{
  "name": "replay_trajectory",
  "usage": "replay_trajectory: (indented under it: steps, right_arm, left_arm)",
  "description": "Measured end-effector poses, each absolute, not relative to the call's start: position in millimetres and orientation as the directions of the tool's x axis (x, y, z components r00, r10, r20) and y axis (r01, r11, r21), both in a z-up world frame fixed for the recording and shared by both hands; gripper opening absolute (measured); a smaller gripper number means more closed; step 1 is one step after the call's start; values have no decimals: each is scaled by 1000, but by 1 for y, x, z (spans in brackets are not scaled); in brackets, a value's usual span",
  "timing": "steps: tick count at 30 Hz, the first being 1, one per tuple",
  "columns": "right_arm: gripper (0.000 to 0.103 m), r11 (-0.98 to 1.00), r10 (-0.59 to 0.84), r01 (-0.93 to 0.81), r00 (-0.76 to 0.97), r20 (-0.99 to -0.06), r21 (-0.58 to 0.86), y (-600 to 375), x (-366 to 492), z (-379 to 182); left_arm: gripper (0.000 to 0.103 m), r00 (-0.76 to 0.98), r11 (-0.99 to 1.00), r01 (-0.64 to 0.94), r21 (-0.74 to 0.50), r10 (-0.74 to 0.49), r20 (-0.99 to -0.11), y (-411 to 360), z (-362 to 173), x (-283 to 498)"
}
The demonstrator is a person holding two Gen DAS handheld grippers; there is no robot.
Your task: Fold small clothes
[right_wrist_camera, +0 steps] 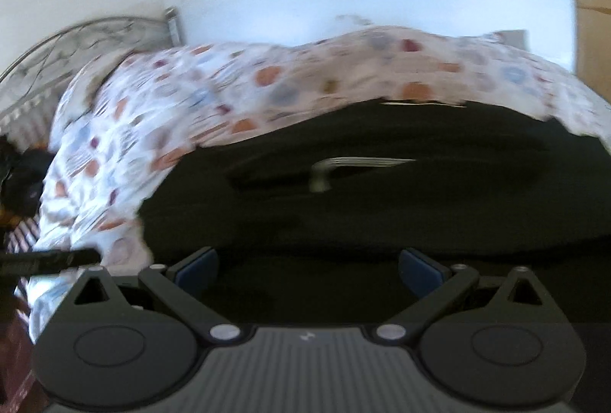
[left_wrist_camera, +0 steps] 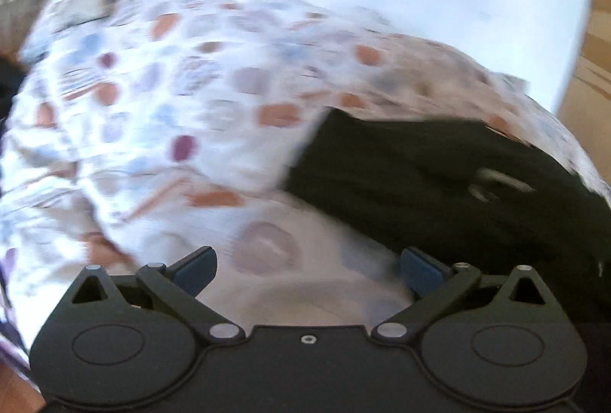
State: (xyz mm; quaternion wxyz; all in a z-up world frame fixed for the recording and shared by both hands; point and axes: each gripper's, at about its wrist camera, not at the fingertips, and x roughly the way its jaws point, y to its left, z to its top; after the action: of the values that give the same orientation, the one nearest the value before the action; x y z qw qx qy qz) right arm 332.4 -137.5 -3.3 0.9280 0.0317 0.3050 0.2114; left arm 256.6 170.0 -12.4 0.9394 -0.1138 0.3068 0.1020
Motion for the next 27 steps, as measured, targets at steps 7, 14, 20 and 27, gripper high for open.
replay_trajectory:
  steps: [7, 14, 20, 27]
  right_arm:
    - [100, 896, 386, -444, 775, -501, 4, -33, 305, -9]
    - [76, 870, 272, -419, 848, -455, -261, 49, 292, -35]
    - [32, 895, 245, -383, 851, -465, -229, 34, 304, -32]
    - [0, 916, 368, -402, 830, -418, 7, -44, 293, 11]
  left_arm:
    - [102, 761, 902, -400, -161, 228, -608, 219, -9, 246]
    - [102, 726, 887, -440, -143, 257, -638, 238, -16, 238]
    - [102, 714, 885, -446, -130, 265, -648, 236, -18, 240]
    - [102, 702, 893, -437, -106, 265, -661, 224, -19, 248]
